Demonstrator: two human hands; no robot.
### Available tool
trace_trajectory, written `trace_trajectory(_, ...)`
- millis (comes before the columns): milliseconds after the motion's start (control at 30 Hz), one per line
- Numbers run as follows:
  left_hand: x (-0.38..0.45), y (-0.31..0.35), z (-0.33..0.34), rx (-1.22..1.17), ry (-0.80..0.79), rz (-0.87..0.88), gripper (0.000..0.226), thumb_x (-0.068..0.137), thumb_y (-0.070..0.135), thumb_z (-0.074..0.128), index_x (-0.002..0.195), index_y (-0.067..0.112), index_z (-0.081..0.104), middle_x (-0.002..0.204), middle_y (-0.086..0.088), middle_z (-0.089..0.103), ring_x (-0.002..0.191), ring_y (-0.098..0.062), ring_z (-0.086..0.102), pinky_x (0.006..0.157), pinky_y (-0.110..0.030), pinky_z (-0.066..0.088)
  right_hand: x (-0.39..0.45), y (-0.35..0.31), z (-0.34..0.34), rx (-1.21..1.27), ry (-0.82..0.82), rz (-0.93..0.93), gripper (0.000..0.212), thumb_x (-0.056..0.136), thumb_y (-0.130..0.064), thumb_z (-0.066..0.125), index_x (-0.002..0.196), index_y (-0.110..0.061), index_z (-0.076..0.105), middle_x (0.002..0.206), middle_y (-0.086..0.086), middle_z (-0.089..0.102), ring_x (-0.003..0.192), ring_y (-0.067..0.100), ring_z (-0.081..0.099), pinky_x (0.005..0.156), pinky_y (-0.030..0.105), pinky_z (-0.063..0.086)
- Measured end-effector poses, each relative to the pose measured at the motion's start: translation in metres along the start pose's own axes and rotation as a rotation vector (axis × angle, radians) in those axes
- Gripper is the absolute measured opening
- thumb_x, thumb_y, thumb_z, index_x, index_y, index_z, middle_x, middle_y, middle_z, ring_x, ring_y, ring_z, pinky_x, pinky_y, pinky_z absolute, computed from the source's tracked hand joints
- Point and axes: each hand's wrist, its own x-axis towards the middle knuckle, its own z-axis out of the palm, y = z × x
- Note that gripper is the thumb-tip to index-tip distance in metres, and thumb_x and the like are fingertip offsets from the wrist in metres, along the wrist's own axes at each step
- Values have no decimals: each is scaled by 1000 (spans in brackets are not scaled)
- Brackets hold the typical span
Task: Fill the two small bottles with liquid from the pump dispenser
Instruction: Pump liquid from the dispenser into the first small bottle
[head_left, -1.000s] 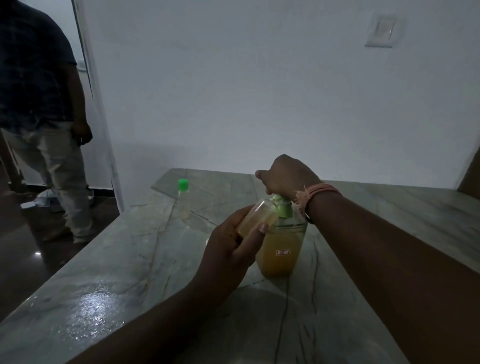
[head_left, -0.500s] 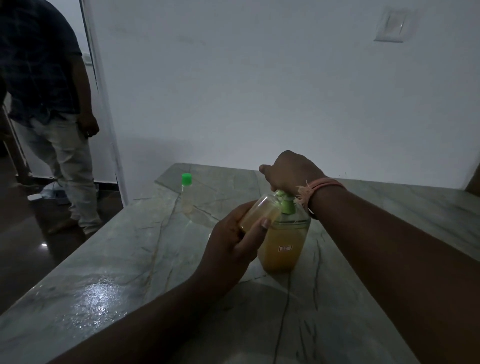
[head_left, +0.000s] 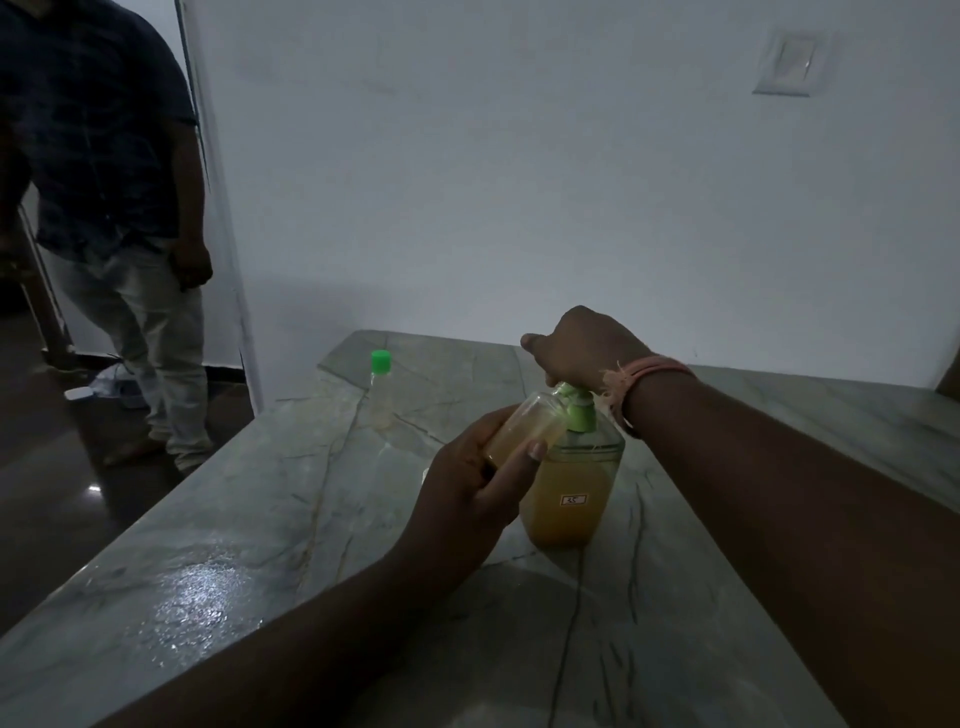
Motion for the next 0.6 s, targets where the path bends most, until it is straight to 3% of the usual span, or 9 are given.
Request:
trace_trajectory(67, 0, 1, 1, -10, -2, 7, 30, 91, 55, 52, 118, 44, 57, 81, 7, 66, 58, -8, 59, 51, -19, 46, 1, -3, -5, -60, 10, -7, 46, 92, -56, 50, 75, -15, 60, 89, 4, 69, 85, 27, 65, 78, 33, 50)
trace_trajectory(300, 2, -1, 1, -24, -1, 13, 22, 95, 46, 54, 116, 43, 57, 78, 10, 65, 58, -7, 58, 50, -17, 46, 5, 4, 8, 28, 51, 13, 52, 92, -58, 51, 82, -10, 69, 88, 8, 74, 81, 29, 68, 83, 37, 53)
trace_trajectory(600, 3, -1, 0, -39, 0, 29, 36, 91, 53, 53, 124, 38, 57, 79, 5, 65, 57, -9, 58, 50, -21, 46, 8, 2, 0, 0, 55, -20, 48, 91, -59, 50, 78, -15, 65, 89, 6, 73, 83, 27, 68, 84, 37, 53)
